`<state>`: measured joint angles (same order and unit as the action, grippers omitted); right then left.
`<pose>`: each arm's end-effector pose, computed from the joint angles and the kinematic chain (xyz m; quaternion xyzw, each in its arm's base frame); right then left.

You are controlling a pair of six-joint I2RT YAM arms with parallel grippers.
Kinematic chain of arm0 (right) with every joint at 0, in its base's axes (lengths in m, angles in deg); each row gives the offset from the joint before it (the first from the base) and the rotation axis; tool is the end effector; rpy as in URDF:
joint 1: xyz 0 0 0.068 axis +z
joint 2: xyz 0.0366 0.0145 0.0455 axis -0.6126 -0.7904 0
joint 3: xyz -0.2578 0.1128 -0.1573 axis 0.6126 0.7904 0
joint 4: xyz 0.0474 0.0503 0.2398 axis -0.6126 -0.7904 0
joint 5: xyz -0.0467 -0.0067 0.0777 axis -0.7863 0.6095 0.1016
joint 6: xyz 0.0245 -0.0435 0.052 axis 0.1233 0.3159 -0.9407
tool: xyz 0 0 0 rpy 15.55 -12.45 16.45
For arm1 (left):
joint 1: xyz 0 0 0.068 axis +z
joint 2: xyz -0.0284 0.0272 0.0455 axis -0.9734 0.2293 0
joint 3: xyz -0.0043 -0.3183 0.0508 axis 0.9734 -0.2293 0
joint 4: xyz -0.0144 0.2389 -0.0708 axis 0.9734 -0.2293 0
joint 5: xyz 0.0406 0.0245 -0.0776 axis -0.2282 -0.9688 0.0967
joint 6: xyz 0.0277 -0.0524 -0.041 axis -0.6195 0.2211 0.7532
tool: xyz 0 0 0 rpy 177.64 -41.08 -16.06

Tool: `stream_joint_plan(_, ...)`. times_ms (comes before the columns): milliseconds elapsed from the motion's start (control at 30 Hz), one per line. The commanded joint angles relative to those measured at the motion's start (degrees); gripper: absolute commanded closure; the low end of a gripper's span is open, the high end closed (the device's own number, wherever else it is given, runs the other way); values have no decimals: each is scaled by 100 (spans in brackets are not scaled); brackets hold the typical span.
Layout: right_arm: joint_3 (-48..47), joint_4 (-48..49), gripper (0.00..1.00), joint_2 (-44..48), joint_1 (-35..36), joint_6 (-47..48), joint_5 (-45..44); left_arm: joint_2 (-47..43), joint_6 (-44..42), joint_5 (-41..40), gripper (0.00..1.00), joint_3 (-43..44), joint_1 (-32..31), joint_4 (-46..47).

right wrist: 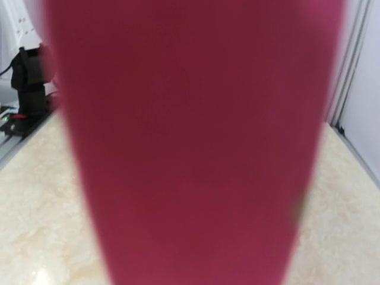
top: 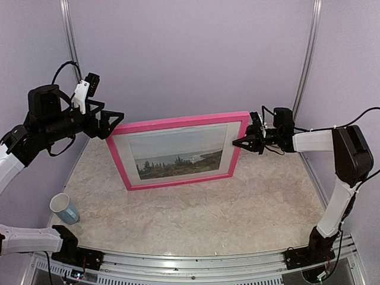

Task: Put the photo into the frame
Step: Pass from the left arm to the right, then turn over the photo frame.

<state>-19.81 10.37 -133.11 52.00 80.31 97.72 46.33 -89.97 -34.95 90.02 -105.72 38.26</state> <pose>0.3640 0.1526 0.2917 -0.5524 0.4758 0.4780 0.4900 0.1601 -0.0956 0.4492 0.2642 0.7397 -0.1638 0.5968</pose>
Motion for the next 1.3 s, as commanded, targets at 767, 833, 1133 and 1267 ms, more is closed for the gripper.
stream_joint_plan(767,-1803,-2212,100,-899,100,-2827,-662,-805,1294,-197,4,-994,199,926)
stream_joint_plan(833,-1850,-2239,100,-980,70,-3086,-763,-830,1330,-163,4,-1023,199,937)
stream_joint_plan(1133,-2358,-2708,100,-1781,-225,-3911,-674,-868,1590,-117,4,-1289,198,1105)
stream_joint_plan(1267,-2458,-2678,100,-2050,-317,-4172,-575,-877,1814,-348,3,-1417,199,1151)
